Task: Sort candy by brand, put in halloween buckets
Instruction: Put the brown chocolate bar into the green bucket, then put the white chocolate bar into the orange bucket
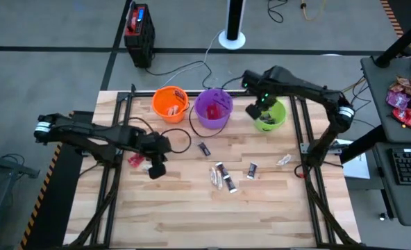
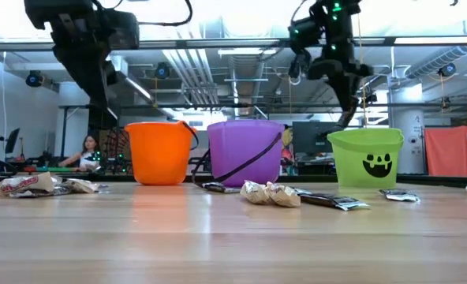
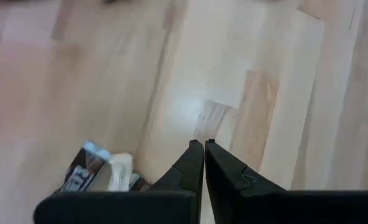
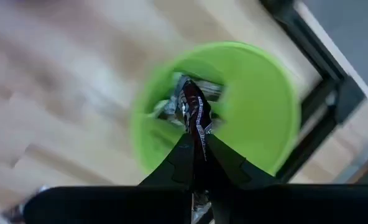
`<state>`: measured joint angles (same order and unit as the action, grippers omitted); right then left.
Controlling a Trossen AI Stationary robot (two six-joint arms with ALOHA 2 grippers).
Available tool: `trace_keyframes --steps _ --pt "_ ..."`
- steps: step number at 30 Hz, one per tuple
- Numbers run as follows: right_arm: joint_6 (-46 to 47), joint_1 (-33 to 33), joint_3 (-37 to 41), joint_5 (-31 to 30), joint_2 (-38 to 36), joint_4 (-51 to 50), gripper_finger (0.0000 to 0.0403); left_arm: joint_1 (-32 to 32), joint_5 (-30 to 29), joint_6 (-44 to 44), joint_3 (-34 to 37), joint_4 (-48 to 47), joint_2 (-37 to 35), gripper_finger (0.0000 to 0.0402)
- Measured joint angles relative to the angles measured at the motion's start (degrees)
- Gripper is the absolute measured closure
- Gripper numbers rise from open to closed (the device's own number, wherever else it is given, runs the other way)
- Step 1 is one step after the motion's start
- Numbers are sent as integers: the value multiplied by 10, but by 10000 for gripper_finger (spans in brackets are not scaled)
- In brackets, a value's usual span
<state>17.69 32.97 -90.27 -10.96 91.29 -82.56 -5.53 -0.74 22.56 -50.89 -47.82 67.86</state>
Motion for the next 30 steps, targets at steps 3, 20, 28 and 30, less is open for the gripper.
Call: trace_keyframes --steps 3,20,28,30 --pt "47 37 12 -9 -5 0 379 0 -30 11 0 -4 -22 401" --pt "49 56 59 13 -14 72 206 -4 -44 78 5 -62 -43 392" --pt "48 40 60 49 -17 125 209 -4 -78 -17 96 -25 -42 326" --pt "49 31 60 50 -17 133 209 -4 -78 -17 128 0 -42 314"
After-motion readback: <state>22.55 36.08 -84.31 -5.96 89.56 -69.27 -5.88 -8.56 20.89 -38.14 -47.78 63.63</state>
